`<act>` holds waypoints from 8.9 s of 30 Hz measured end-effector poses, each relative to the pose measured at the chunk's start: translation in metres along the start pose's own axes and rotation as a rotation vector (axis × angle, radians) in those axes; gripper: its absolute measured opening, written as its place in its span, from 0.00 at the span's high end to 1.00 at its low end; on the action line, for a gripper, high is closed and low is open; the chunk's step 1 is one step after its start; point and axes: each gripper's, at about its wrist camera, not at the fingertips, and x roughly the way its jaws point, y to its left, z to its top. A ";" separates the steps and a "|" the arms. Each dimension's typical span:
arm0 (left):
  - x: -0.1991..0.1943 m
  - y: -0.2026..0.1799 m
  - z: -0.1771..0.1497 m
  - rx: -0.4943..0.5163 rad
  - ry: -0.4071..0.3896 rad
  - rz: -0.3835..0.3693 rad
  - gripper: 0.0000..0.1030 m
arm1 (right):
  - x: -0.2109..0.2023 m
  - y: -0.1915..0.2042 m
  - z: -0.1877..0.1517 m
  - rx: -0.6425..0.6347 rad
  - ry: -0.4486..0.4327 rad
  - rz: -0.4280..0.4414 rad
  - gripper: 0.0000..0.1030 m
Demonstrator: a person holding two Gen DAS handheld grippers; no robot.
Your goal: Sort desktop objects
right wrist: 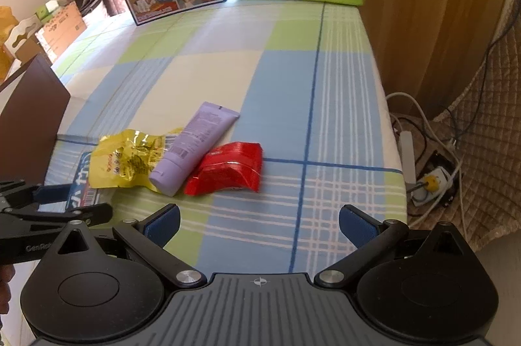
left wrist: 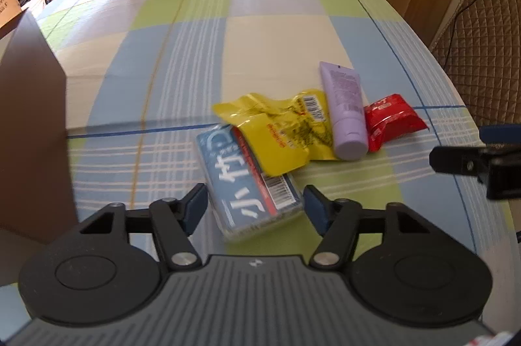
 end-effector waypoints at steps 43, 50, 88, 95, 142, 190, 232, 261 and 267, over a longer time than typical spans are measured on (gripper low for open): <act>-0.076 0.138 -0.112 -0.341 0.070 0.235 0.49 | 0.030 0.140 -0.027 -0.538 -0.214 0.068 0.02; -0.098 0.184 -0.130 -0.461 0.057 0.327 0.49 | 0.068 0.161 -0.026 -0.608 -0.256 -0.038 0.11; -0.208 0.255 -0.147 -0.483 -0.136 0.304 0.49 | -0.043 0.225 0.026 -0.226 -0.192 0.288 0.82; -0.235 0.276 -0.138 -0.475 -0.207 0.316 0.49 | -0.051 0.254 0.040 -0.219 -0.221 0.378 0.82; -0.108 0.359 -0.049 -0.420 0.013 0.095 0.48 | 0.067 0.360 0.060 -0.001 0.106 0.497 0.81; -0.163 0.358 -0.059 -0.303 -0.035 0.197 0.16 | 0.008 0.382 0.034 -0.388 -0.032 0.277 0.02; -0.206 0.268 -0.099 -0.293 -0.031 0.225 0.10 | -0.047 0.318 -0.025 -0.455 0.002 0.295 0.02; -0.163 0.116 -0.097 -0.181 0.077 0.120 0.10 | -0.064 0.143 -0.059 -0.280 0.079 0.144 0.02; -0.141 0.078 -0.082 -0.114 0.093 0.062 0.10 | -0.066 0.095 -0.064 -0.185 0.078 0.060 0.02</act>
